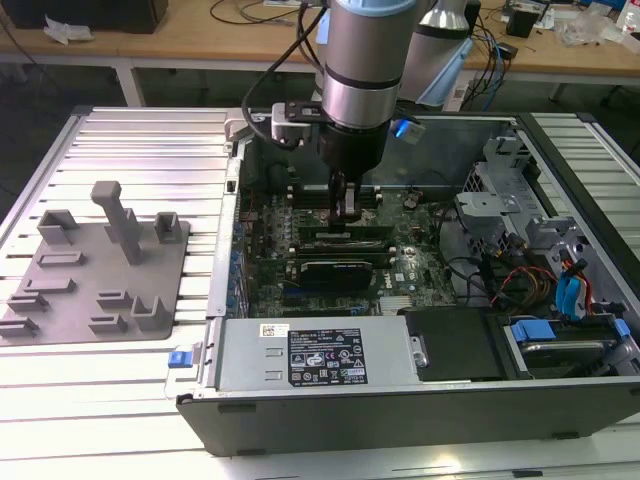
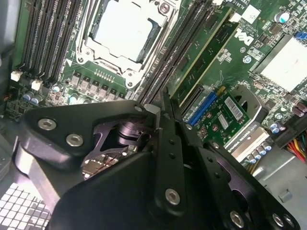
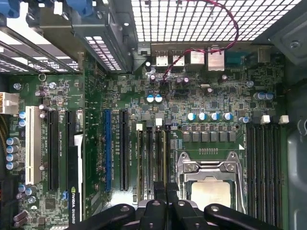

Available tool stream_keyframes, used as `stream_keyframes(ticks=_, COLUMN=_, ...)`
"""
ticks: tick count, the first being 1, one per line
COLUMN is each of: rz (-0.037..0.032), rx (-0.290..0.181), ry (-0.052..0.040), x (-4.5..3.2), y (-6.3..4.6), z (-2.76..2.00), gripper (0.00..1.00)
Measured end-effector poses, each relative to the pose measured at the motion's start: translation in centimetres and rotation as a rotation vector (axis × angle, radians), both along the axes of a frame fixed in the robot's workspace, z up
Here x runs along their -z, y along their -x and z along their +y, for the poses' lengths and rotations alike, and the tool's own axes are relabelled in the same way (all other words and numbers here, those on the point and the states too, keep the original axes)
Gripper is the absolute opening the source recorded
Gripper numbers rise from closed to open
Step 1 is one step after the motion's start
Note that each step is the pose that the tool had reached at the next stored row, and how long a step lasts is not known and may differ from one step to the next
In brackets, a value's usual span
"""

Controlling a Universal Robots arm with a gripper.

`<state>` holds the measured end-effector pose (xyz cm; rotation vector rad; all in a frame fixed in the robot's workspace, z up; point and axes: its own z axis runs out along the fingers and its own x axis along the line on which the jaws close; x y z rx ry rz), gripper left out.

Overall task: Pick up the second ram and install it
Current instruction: 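Insert the second ram into the second slot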

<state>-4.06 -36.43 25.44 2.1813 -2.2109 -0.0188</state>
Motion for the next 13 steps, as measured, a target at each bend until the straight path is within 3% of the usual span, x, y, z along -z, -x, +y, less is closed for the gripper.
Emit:
stream_keyframes(ticks=10, rz=-0.0012, rx=0.010, ry=0.0000, x=1.47, y=0.1, z=-0.16, gripper=0.09)
stream_keyframes(ticks=13, rz=-0.0013, rx=0.014, ry=-0.0002, x=1.55, y=0.1, z=-0.21, gripper=0.09)
